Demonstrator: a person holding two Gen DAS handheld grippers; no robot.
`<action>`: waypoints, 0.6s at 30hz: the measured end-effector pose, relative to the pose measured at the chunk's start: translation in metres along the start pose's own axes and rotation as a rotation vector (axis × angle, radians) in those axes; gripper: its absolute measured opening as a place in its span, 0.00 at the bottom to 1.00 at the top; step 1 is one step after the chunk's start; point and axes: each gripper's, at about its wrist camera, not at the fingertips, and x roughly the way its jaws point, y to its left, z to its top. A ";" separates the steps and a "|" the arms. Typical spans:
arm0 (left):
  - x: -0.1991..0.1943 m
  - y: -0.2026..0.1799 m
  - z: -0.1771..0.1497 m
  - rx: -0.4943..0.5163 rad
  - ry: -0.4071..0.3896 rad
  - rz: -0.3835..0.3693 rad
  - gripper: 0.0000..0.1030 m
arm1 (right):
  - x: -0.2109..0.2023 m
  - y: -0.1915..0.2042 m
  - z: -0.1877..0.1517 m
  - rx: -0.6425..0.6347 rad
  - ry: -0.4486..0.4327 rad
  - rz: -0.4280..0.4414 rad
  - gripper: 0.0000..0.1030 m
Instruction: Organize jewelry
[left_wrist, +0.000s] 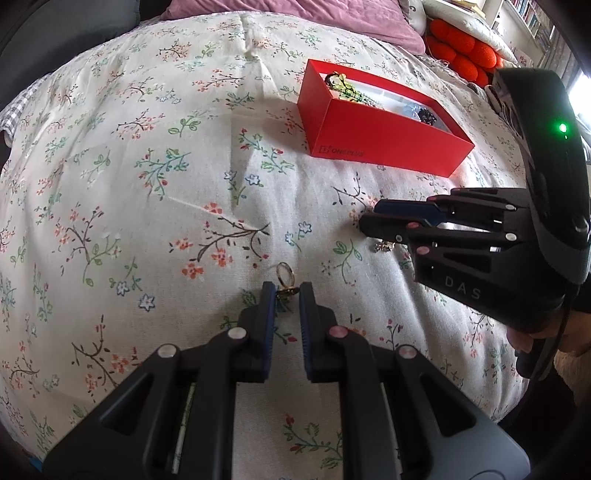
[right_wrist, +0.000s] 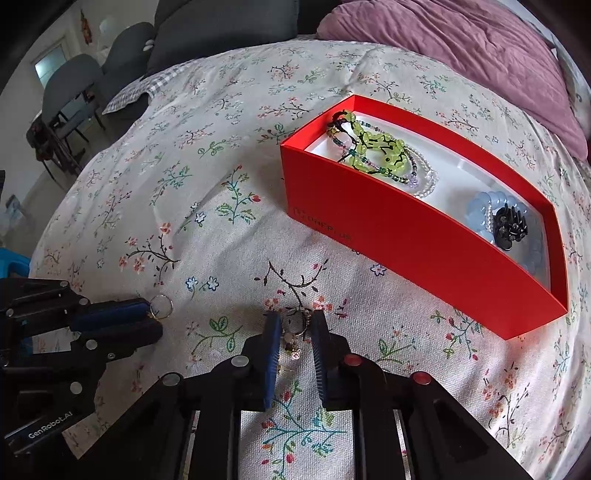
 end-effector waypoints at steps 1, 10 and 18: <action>0.000 0.000 0.000 0.000 0.000 0.000 0.14 | 0.000 0.001 0.000 -0.003 -0.001 -0.001 0.14; 0.000 0.000 0.000 0.001 0.000 0.001 0.14 | -0.004 0.008 -0.002 -0.039 -0.012 -0.013 0.08; 0.001 0.000 0.001 -0.001 0.000 0.000 0.14 | -0.014 0.009 -0.001 -0.037 -0.055 -0.010 0.09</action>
